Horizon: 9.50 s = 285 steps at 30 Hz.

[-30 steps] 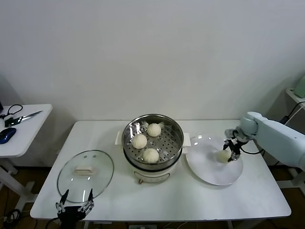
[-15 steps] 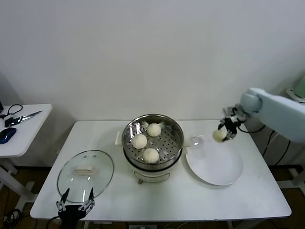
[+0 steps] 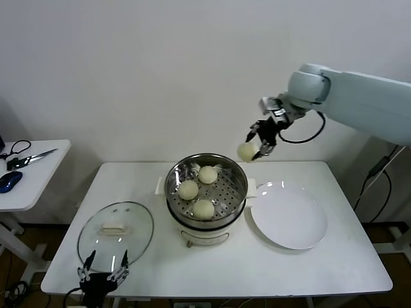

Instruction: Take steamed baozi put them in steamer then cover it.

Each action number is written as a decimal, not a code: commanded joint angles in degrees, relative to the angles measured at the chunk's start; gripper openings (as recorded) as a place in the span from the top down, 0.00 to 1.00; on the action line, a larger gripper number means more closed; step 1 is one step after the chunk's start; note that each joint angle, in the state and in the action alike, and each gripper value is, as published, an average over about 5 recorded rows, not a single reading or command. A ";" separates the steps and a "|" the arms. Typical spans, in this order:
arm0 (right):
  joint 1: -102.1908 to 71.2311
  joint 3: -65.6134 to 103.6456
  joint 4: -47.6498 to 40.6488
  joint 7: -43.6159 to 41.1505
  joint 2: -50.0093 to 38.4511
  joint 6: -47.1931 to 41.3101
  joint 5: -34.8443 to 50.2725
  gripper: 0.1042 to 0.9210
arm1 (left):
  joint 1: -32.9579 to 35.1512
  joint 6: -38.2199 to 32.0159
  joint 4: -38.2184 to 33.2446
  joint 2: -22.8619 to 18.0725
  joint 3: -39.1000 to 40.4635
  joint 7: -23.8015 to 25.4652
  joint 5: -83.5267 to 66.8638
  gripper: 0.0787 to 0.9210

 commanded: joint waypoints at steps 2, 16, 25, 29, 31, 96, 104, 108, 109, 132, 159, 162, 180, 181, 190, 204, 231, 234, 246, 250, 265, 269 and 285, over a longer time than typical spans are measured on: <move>-3.54 -2.19 5.99 6.74 6.74 -5.78 3.59 0.34 | -0.01 0.13 0.12 -0.07 0.19 -0.05 -0.04 0.12; -14.25 -1.24 2.94 10.15 6.25 -7.75 -2.05 0.34 | 0.05 0.34 -0.01 -0.12 -0.43 0.03 -0.38 0.12; -15.75 -0.69 1.99 11.66 7.18 -8.51 -4.01 0.34 | -0.05 0.32 0.17 -0.06 -0.20 0.04 -0.24 0.12; -15.59 -0.34 1.48 12.18 7.57 -8.74 -4.25 0.34 | 0.02 0.29 0.05 -0.07 -0.22 -0.01 -0.25 0.12; -15.37 -0.03 1.31 12.23 7.69 -8.67 -4.06 0.32 | 0.09 0.28 0.00 -0.06 -0.24 -0.06 -0.28 0.12; -140.54 126.38 18.83 49.28 11.12 33.88 -15.63 0.12 | -4.50 -2.92 3.86 10.36 -2.58 -4.14 19.97 0.12; -140.02 123.44 17.19 50.05 15.33 36.09 -18.32 0.12 | -3.08 -8.17 12.30 15.36 -3.31 -19.69 61.11 0.12; -140.53 122.98 16.28 50.21 16.24 38.09 -19.12 0.12 | -7.63 -7.81 19.63 13.25 -2.22 -23.65 73.46 0.12; -140.67 122.93 16.05 50.24 16.36 38.42 -19.17 0.12 | -8.93 -7.84 21.44 12.69 -1.98 -24.19 74.97 0.12; -144.08 123.92 14.47 50.49 17.20 42.15 -18.95 0.12 | -26.94 -9.39 42.38 8.45 1.61 -26.04 82.10 0.12; -144.44 123.55 15.56 51.06 18.35 42.44 -21.47 0.12 | -30.46 -10.47 48.13 10.76 1.72 -25.42 81.47 0.67; -144.38 123.65 15.61 51.08 18.35 42.44 -21.47 0.12 | -30.38 -10.50 48.09 10.58 1.68 -25.52 81.36 0.77; -144.40 123.92 16.27 51.49 17.55 41.84 -20.38 0.12 | -27.92 -10.33 36.71 10.27 0.05 -23.52 72.15 0.94; -144.38 123.89 16.25 51.49 17.45 41.83 -20.10 0.12 | -27.38 -9.82 34.38 10.98 -0.02 -22.47 70.68 0.94; -144.34 123.68 15.93 51.88 16.78 41.86 -19.77 0.12 | -23.78 2.58 14.55 22.90 -0.54 -9.27 55.68 0.94; -141.41 122.38 14.66 52.15 16.62 41.26 -20.19 0.12 | -30.99 16.45 1.10 30.62 13.79 2.08 57.76 0.94; -139.07 121.61 11.75 52.61 15.62 42.74 -18.90 0.12 | -51.17 32.44 15.03 0.01 48.68 18.34 92.05 0.94; -139.18 121.50 11.43 52.67 15.66 42.97 -18.86 0.12 | -51.38 32.07 18.03 -2.63 49.03 17.32 92.98 0.94; -139.31 121.46 11.27 52.79 15.76 43.74 -18.75 0.12 | -51.23 31.62 24.38 -3.40 47.32 14.94 93.60 0.94; -139.59 121.26 11.17 52.73 15.88 44.00 -18.78 0.12 | -50.28 31.46 25.09 -2.92 46.38 14.29 94.22 0.94; -140.36 120.79 11.18 52.59 16.00 44.77 -18.85 0.12 | -50.09 30.81 25.34 -1.10 44.11 13.90 96.00 0.94; -140.41 120.87 11.72 52.44 15.94 44.63 -18.88 0.12 | -49.94 30.68 25.53 -1.04 44.01 13.98 96.25 0.93; -139.26 119.37 11.96 57.12 14.51 44.57 -17.30 0.12 | -48.42 32.56 17.31 2.99 45.96 15.41 83.60 0.44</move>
